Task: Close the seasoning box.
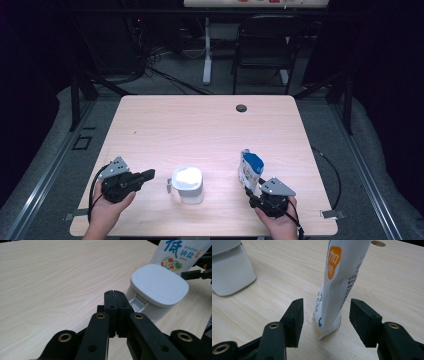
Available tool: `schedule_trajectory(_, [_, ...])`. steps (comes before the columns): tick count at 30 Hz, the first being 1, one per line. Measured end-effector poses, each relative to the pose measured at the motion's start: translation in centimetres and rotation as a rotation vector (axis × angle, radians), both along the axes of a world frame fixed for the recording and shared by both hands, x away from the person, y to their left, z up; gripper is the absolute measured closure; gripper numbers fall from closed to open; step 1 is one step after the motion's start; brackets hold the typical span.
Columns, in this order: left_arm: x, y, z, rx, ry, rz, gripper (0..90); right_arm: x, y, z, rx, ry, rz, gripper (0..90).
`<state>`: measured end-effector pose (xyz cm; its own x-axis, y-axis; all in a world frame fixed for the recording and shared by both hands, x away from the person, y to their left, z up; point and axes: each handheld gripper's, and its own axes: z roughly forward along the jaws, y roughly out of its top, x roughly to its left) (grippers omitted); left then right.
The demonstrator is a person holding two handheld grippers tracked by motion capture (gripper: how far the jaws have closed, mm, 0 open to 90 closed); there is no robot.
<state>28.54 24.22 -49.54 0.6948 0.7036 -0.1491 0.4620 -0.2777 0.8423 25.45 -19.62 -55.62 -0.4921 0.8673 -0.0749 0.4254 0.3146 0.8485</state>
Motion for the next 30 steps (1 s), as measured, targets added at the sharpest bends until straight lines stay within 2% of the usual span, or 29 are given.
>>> schedule_trajectory(6, [0.7, 0.7, -1.7, 0.014, 0.038, 0.043, 88.9, 0.0, 0.1, -0.1, -0.003, 0.011, 0.001, 45.3])
schedule_trajectory(11, [1.0, 1.3, -2.5, 0.01, 0.047, 0.085, 87.0, 0.1, 0.1, -0.1, -0.006, 0.011, 0.001, 45.3])
schedule_trajectory(12, [1.1, 1.4, -2.6, 0.021, 0.051, 0.09, 86.1, 0.1, 0.1, -0.1, -0.006, 0.012, 0.001, 45.3])
schedule_trajectory(16, [1.3, 1.7, -3.2, 0.04, 0.063, 0.108, 81.5, 0.1, 0.0, -0.1, -0.008, 0.012, 0.003, 45.3])
schedule_trajectory(22, [1.6, 1.9, -3.9, 0.038, 0.076, 0.133, 74.9, 0.1, 0.0, -0.2, -0.011, 0.014, 0.001, 45.3])
schedule_trajectory(30, [2.0, 2.5, -4.5, 0.059, 0.097, 0.171, 59.5, 0.1, 0.0, -0.3, -0.016, 0.018, 0.002, 45.3])
